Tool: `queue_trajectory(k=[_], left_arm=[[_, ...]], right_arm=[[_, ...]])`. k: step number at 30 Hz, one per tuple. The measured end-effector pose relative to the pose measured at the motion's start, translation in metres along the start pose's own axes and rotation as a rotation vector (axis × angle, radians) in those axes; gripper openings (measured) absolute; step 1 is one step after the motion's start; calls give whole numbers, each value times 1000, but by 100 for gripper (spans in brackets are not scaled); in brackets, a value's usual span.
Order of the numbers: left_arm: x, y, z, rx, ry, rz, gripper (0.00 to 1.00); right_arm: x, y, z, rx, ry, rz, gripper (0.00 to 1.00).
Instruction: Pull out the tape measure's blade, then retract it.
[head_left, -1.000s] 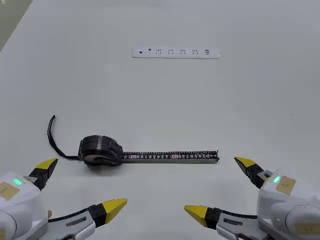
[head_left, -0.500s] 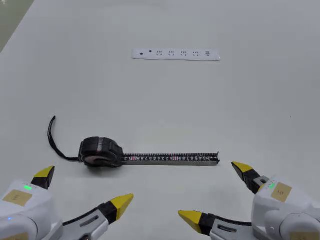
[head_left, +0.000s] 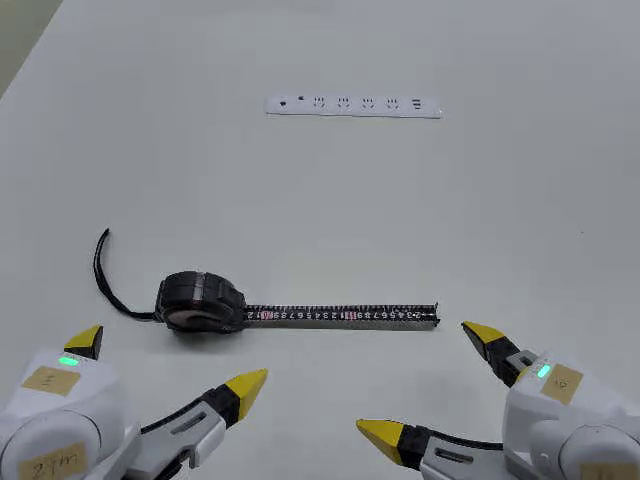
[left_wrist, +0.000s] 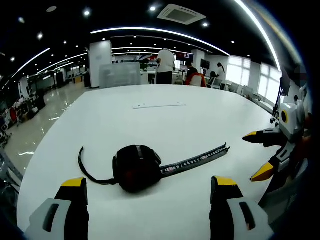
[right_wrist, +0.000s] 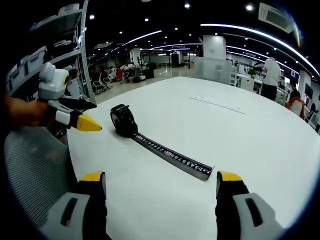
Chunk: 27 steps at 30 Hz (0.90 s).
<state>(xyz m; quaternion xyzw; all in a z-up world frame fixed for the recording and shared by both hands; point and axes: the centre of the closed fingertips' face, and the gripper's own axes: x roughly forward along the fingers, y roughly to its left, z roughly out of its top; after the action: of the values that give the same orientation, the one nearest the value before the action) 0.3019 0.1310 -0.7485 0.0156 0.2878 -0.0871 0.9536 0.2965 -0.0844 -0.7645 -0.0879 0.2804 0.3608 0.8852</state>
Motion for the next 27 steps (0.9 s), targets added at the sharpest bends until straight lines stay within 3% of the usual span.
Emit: queue_trajectory(k=[11, 27], left_arm=[[12, 2, 2, -4, 1, 31, 100], [29, 8, -3, -56, 31, 67, 98]], right_arm=[[4, -15, -1, -5, -15, 2, 89], [13, -37, -12, -85, 0, 74, 77]])
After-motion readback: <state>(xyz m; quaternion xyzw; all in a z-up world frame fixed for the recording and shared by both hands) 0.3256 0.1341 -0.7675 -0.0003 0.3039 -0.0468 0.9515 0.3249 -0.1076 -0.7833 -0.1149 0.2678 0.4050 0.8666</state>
